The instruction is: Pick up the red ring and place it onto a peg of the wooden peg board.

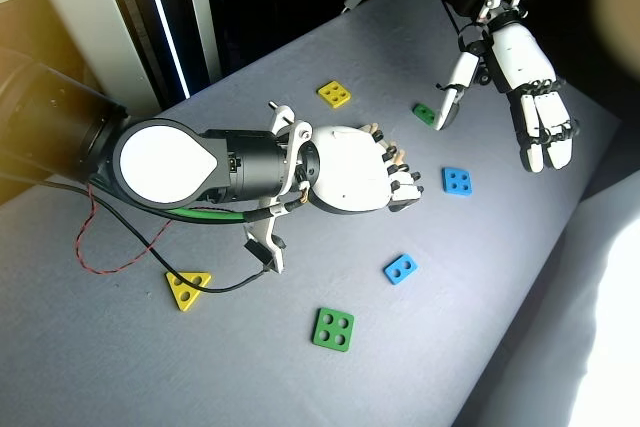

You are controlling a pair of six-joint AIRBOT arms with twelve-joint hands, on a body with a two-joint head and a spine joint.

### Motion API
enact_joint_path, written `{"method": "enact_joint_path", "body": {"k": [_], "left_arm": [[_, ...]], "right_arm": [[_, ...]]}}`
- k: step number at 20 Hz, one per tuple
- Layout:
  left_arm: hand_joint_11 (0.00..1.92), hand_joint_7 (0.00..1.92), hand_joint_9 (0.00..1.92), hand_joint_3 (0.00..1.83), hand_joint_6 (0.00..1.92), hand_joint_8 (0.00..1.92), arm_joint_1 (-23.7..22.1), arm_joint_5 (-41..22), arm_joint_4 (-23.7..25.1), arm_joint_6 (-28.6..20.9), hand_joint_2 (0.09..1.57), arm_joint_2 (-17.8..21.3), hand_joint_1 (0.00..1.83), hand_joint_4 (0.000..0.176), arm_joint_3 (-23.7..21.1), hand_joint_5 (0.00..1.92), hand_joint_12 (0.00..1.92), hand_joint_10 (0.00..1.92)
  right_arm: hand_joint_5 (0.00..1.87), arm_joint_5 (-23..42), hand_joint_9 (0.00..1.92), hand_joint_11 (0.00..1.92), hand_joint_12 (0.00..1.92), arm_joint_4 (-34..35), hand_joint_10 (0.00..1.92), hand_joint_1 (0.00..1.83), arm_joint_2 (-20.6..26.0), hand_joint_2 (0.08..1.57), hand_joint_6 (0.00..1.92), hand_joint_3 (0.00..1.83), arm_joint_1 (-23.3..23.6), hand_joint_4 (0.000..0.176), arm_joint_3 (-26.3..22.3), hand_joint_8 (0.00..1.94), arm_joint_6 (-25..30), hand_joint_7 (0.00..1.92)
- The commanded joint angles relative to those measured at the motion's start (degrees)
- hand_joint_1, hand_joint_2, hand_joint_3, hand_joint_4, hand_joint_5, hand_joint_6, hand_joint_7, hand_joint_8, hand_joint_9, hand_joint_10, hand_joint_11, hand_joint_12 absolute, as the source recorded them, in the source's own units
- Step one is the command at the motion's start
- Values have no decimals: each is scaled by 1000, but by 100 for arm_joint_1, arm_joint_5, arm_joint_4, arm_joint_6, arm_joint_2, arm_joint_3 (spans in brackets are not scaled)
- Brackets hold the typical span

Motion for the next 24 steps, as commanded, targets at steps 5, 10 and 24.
{"method": "enact_joint_path", "body": {"k": [5,10,24], "left_arm": [[0,43,79,1,2,1,-27,-744,10,-5,995,68,444,171,-56,84,499,4],[0,51,78,1,0,2,0,-796,13,-5,996,80,437,174,-95,87,456,4],[0,9,0,0,5,0,273,-1799,177,-231,983,567,511,162,-667,93,0,0]], "right_arm": [[357,168,73,0,1313,885,481,730,175,961,1,0,-107,77,-41,4,-507,311],[286,196,106,0,1183,1869,231,725,503,990,3,1,-318,67,-189,3,-1201,238],[132,1562,32,0,102,4599,70,674,1422,1026,7,3,-621,14,-784,0,-2962,99]]}}
